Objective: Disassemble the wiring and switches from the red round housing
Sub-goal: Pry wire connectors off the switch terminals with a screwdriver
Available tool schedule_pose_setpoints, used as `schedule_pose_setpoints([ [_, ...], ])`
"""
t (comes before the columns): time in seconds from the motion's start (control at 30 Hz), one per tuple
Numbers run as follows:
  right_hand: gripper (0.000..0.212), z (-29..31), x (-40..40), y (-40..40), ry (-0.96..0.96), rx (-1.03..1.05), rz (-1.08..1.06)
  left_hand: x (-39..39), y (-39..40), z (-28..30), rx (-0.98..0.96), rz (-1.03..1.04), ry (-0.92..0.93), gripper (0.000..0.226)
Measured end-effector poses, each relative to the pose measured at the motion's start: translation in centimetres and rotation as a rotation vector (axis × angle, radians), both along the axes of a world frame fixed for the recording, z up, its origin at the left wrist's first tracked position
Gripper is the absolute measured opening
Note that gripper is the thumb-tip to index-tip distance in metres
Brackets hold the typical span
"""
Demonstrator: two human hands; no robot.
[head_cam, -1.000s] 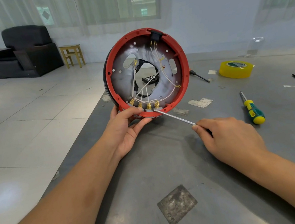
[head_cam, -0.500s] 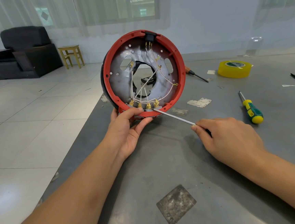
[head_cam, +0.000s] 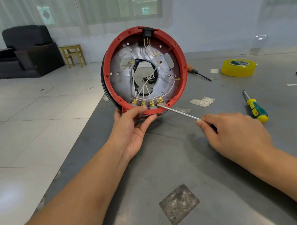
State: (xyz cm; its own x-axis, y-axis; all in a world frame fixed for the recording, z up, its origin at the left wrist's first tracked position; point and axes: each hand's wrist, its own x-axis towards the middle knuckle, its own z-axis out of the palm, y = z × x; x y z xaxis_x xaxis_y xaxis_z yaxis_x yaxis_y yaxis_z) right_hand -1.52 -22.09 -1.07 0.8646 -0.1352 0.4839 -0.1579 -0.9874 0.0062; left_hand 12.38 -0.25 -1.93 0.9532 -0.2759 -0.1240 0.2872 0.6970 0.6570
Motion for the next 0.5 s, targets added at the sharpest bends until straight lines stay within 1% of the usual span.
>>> schedule_pose_setpoints([
  [0.17, 0.05, 0.48, 0.03, -0.34, -0.022, -0.058, 0.011, 0.19, 0.13, -0.18, 0.039, 0.003, -0.045, 0.066],
  [0.5, 0.054, 0.46, 0.03, -0.2, -0.028, -0.112, -0.02, 0.16, 0.14, -0.12, 0.032, 0.001, -0.069, 0.075],
])
